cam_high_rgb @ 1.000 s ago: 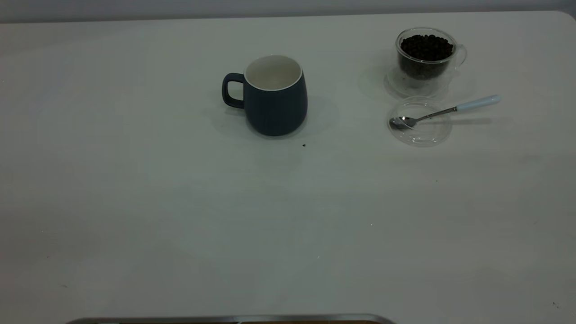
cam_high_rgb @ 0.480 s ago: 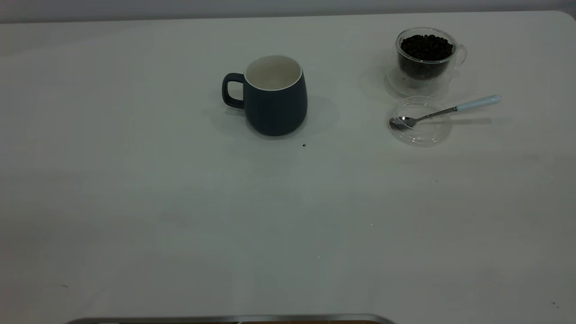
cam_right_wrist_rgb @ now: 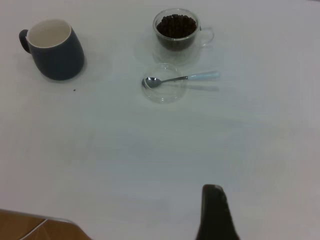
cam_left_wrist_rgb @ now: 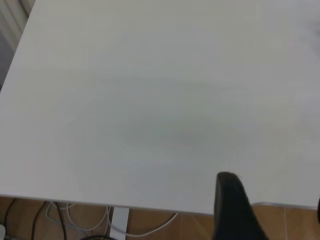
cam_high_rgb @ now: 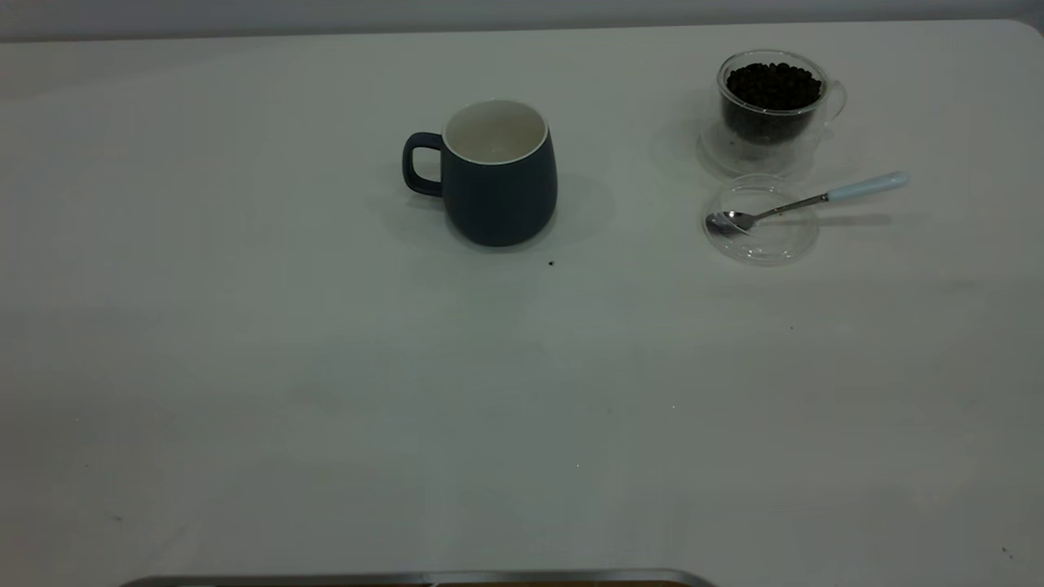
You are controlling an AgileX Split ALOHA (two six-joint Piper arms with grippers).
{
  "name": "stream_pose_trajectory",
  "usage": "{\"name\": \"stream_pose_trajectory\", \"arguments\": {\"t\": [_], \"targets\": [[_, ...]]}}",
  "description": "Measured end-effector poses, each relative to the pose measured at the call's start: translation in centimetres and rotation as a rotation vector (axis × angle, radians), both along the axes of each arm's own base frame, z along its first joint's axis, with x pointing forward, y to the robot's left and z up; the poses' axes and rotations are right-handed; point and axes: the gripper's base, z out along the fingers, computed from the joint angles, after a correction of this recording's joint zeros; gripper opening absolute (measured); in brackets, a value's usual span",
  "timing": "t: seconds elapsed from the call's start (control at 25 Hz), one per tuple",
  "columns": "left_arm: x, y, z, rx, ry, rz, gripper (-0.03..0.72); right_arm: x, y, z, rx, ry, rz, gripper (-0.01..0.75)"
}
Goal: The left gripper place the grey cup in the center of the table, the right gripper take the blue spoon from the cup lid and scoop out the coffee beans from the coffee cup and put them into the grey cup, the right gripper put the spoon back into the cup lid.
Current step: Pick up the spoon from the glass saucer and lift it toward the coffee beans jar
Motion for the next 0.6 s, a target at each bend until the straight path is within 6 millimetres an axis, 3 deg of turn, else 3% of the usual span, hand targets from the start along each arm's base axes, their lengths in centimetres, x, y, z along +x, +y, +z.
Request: {"name": "stream_pose_trajectory", "arguments": {"t": [0.6], "targets": [[0.00, 0.00, 0.00, 0.001, 0.000, -0.001, 0.473, 0.03, 0.04, 0.03, 0.043, 0.007, -0.023, 0.544]]}}
